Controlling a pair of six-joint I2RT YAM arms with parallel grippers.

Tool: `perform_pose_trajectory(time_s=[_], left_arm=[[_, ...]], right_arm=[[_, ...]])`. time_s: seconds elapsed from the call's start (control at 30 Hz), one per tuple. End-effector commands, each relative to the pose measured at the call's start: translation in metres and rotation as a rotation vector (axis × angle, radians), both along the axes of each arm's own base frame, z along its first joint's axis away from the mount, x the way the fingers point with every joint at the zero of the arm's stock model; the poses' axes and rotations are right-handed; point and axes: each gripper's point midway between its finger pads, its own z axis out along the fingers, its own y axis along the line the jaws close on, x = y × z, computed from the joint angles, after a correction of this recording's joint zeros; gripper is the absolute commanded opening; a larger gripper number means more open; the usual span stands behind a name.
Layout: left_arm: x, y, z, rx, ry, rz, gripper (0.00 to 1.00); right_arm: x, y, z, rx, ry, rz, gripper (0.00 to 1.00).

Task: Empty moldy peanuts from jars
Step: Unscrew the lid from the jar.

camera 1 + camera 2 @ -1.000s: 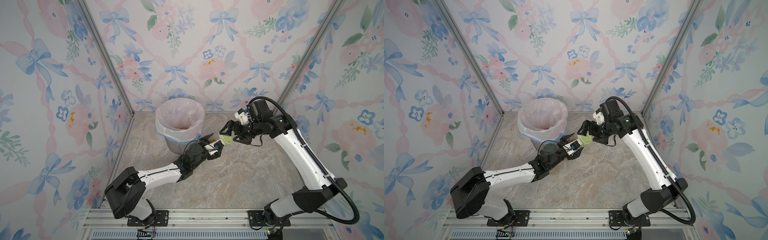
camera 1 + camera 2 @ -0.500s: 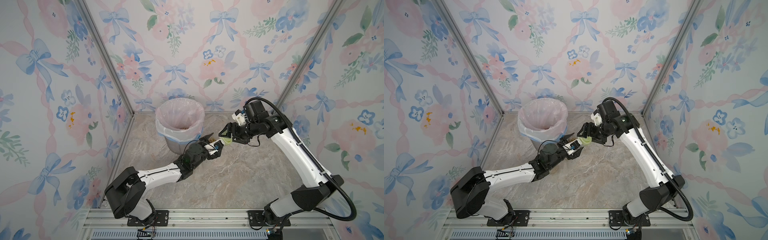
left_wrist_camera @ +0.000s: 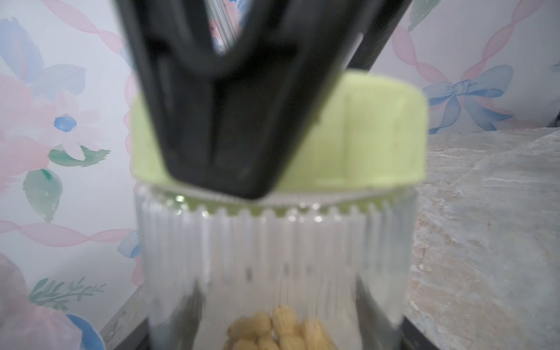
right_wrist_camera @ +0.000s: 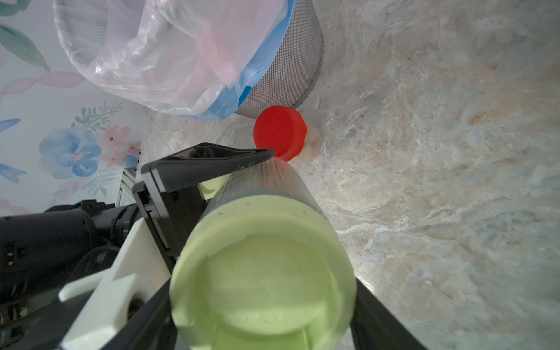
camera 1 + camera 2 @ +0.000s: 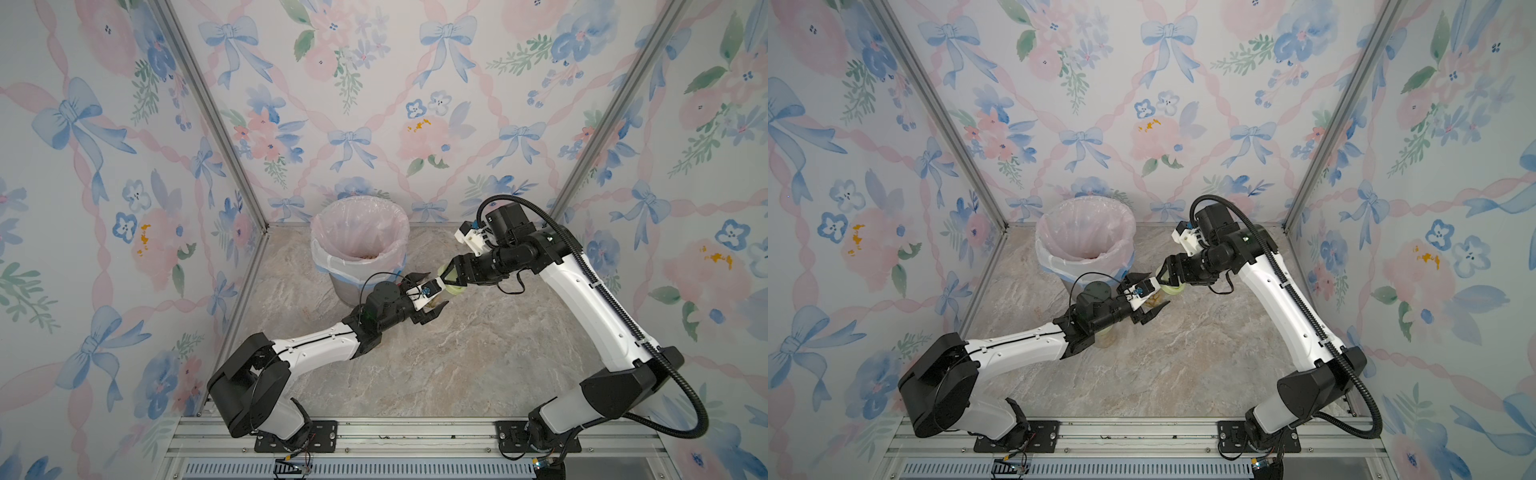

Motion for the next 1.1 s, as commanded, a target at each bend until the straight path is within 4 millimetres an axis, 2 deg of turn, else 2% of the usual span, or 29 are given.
perform_pose_trajectory(time_s=[0.0,0.3,0.53,0.77,1.07], left_arm=[[-0.043,-0.01,0.088,-0.237,-0.119,-0.225,0.24],[-0.046,-0.008,0.082,-0.227,-0.095,-0.25,0.22],[-0.043,-0.009,0.081,-0.226,-0.085,-0.242,0.23],[-0.039,-0.009,0.078,-0.22,-0.082,-0.225,0.24],[-0.037,-0.011,0.074,-0.212,-0.074,-0.219,0.24]], right_arm=[[0.002,0.009,-0.011,-0.009,-0.054,0.169,0.67],[-0.012,0.019,-0.008,-0.054,-0.199,0.421,0.69],[-0.005,0.02,-0.007,-0.043,-0.204,0.42,0.72],[-0.005,0.022,0.006,-0.014,-0.248,0.411,0.85],[-0.004,0.021,0.012,-0.007,-0.265,0.395,0.91]])
